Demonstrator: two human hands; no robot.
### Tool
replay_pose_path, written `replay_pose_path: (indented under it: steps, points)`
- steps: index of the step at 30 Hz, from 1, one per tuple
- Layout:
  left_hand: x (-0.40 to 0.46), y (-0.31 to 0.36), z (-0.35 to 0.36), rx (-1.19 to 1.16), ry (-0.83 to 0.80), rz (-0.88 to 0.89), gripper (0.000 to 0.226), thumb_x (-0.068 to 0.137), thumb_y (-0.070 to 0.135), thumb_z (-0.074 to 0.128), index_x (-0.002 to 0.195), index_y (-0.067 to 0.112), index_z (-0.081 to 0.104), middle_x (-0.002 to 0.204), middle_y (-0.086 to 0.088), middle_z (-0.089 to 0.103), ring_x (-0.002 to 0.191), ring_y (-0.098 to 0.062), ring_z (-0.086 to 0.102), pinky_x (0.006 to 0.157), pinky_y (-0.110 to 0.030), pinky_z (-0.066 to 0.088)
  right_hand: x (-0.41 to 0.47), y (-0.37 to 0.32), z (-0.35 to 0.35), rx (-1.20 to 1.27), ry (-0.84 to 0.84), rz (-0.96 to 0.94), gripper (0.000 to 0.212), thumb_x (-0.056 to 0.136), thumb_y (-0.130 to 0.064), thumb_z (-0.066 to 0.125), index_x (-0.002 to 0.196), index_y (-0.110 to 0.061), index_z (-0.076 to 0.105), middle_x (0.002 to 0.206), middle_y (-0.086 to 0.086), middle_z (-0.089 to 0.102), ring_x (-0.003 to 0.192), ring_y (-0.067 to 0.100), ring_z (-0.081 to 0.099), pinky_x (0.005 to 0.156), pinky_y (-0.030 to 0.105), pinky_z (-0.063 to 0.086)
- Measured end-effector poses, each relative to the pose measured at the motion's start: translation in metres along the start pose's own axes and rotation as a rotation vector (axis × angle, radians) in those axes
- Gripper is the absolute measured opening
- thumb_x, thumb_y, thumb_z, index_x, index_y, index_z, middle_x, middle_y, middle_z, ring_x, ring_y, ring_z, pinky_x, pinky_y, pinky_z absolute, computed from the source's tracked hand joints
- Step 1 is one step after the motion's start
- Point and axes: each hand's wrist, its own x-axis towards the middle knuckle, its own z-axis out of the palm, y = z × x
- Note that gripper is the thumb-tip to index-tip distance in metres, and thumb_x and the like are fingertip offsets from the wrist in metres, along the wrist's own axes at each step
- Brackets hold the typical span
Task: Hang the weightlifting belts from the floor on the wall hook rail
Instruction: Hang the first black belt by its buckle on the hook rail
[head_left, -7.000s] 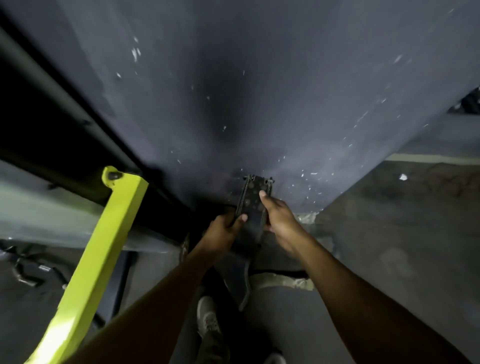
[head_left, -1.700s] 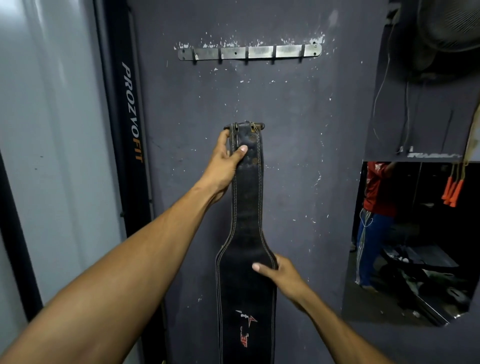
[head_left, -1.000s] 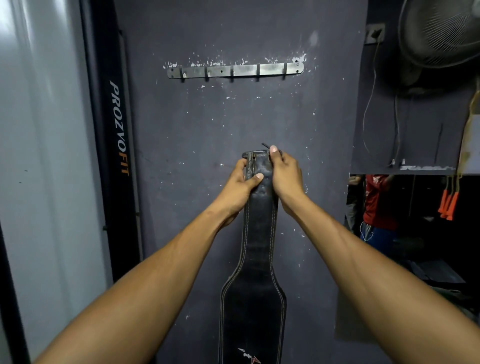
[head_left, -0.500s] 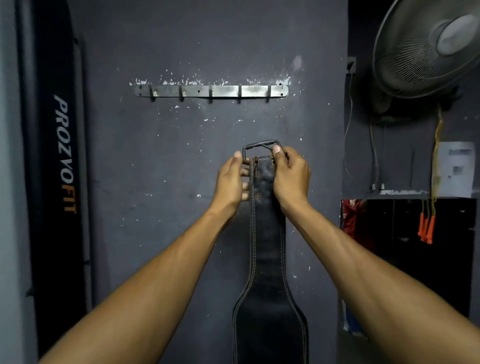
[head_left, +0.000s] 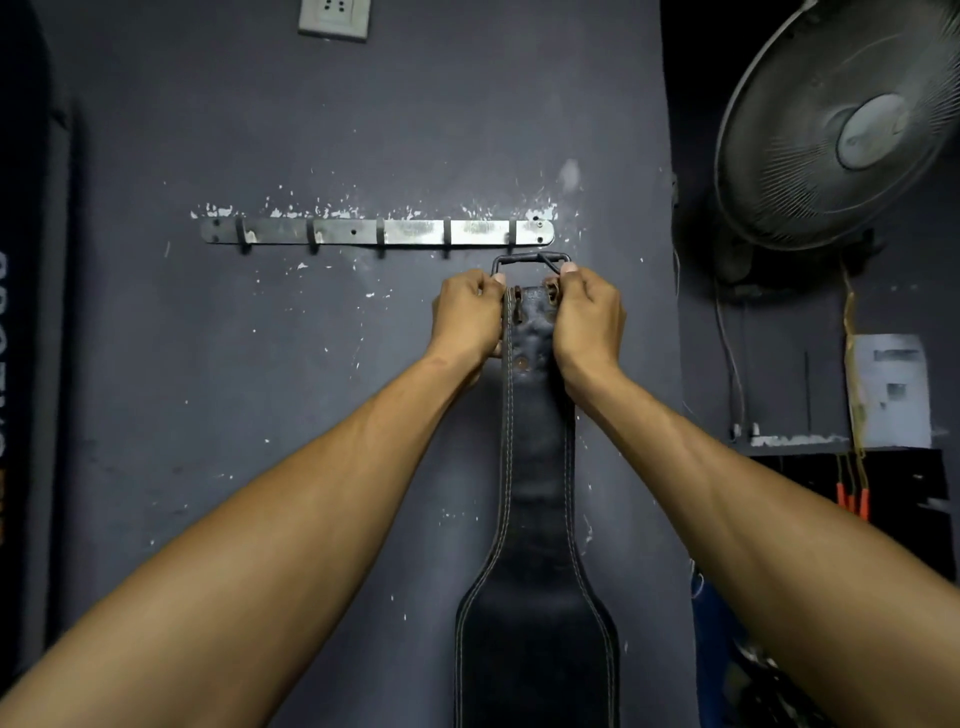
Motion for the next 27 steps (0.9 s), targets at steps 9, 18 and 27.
replay_pose_path:
  steps: [9,18,27]
  points:
    - [0.09,0.001,0.021,0.066,0.13,0.073,0.043,0.104,0.024,0.05,0.061,0.018,0.048,0.069,-0.017,0.052,0.06,-0.022,0.047,0.062,-0.041,0.045,0.088,0.002,0.041,0.07,0.013,0.078,0.042,0.092,-0.02,0.057,0.054,-0.017,0.039,0.049,-0.007,0.035,0.057,0.016,0.031,0.052,0.035,0.027]
    - [0.118,-0.017,0.025,0.203,0.222,0.036,0.049,0.102,0.027,0.056,0.054,0.021,0.045,0.054,-0.001,0.049,0.048,-0.015,0.038,0.061,-0.024,0.037,0.12,0.012,0.048,-0.046,-0.138,0.175,0.016,0.095,-0.023,0.055,0.091,-0.011,0.065,0.08,-0.001,0.064,0.062,0.013,0.054,0.051,0.026,0.037]
    - [0.06,-0.041,0.008,-0.082,-0.233,-0.092,0.047,0.102,0.05,0.049,0.075,0.015,0.066,0.048,0.007,0.06,0.033,-0.007,0.049,0.037,-0.016,0.039,0.077,0.05,0.016,0.055,-0.377,0.141,0.058,0.092,-0.062,0.059,0.089,-0.007,0.077,0.09,0.006,0.081,0.082,0.02,0.072,0.083,0.038,0.055]
